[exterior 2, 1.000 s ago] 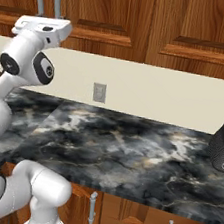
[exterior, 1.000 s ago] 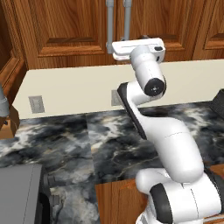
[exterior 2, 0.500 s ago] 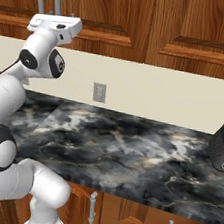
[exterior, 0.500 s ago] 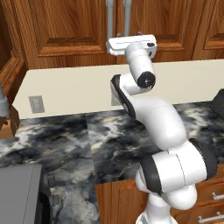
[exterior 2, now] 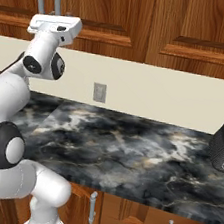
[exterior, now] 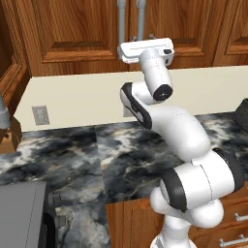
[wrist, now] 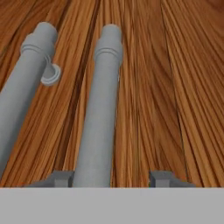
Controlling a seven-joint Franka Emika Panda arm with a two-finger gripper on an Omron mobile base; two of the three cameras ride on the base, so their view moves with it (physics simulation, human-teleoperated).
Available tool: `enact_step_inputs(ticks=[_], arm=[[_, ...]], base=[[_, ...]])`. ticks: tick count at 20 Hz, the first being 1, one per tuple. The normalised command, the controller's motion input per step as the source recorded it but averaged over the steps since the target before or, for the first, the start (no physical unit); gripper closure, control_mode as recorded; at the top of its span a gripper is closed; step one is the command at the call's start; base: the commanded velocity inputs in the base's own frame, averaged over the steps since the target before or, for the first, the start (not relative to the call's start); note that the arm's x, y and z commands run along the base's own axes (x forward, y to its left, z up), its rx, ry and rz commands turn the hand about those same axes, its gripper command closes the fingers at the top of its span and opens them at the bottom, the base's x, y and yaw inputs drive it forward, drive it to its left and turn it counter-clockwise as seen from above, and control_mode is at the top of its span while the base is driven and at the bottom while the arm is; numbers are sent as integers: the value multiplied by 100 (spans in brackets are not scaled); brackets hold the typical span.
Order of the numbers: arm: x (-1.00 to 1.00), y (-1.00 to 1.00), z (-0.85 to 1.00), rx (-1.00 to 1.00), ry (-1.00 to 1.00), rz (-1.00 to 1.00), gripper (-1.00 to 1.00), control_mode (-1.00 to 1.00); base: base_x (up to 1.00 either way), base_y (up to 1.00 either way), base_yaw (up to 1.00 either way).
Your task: Move the condiment bottle and shaker from the cabinet to the dining counter.
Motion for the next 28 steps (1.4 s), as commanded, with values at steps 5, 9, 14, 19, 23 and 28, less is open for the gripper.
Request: enact_step_inputs(ticks=[5, 9, 14, 19, 23, 28], arm=[[-20, 7, -2, 0, 0, 0, 100, -100], [-81, 4, -4, 0, 0, -3, 100, -100], [-100, -38, -1, 0, 0, -5, 100, -100], [-100, -76, 0, 0, 0, -1, 100, -100], [-100, -83, -2, 0, 0, -1, 100, -100], [-100, -84, -8, 0, 0, -2, 100, -100]], base=[[0, 0, 0], [0, 0, 0], [0, 0, 0], [0, 0, 0], [0, 0, 0], [0, 0, 0]])
